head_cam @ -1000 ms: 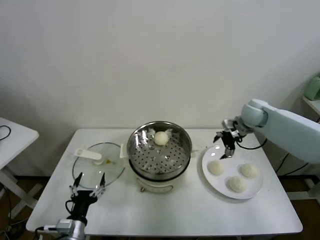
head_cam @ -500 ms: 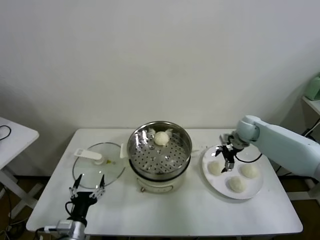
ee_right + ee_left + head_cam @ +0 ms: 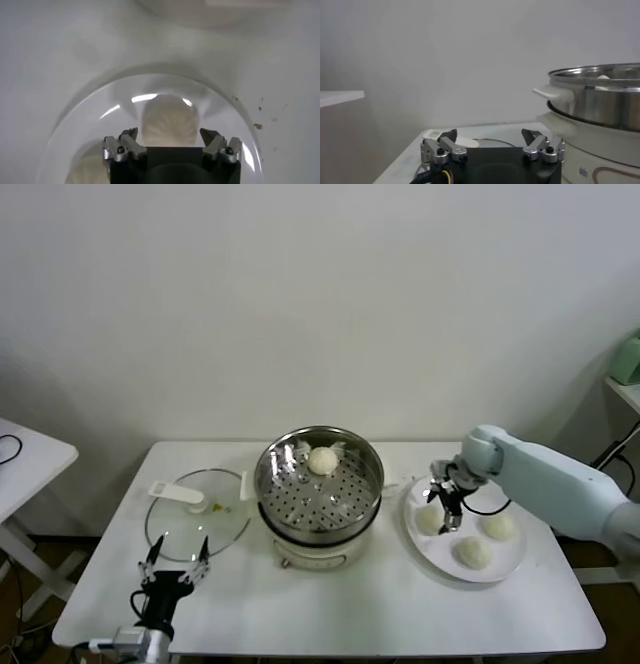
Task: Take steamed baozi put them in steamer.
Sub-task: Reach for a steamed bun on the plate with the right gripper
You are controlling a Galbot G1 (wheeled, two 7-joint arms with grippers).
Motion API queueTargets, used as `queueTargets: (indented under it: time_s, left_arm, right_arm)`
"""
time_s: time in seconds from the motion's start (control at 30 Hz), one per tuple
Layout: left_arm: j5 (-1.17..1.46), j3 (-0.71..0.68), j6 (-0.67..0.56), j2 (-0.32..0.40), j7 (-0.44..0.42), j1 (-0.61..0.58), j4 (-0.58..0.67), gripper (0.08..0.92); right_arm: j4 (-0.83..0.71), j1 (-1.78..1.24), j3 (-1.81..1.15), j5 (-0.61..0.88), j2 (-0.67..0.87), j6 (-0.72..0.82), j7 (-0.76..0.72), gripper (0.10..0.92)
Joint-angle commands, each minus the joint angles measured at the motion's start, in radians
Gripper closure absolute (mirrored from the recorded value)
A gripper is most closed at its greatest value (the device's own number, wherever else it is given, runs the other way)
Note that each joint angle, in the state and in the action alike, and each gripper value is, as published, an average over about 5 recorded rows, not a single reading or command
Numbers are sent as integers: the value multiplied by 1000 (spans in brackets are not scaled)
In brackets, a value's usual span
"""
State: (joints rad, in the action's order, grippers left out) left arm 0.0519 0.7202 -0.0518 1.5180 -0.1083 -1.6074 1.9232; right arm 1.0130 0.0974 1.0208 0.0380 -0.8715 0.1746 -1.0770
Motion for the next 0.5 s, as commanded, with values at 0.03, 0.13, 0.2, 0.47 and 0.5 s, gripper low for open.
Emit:
queueTargets:
  time_s: [0.03,0.13,0.2,0.47,0.5]
  left_arm:
    - [1,1,-1,1,1,-2,-1,177]
    - [1,1,-2,1,1,-3,-3,177]
    - [1,0,-3,1,1,-3,-4,177]
    - [1,0,-3,1,1,-2,-5,177]
    - [1,0,-3,1,1,-1,-6,177]
  right_arm:
    - [-33,-13,-6,-17,-20,0,1,203]
    - [-40,-15,-8,-17,-25,0,-5,203]
    - [-45,-17,-11,-15,-29,0,-9,216]
    - [-50,-15,-14,3,-32,-1,-12,348]
    - [-50,-15,-13,7,-32,0,-12,352]
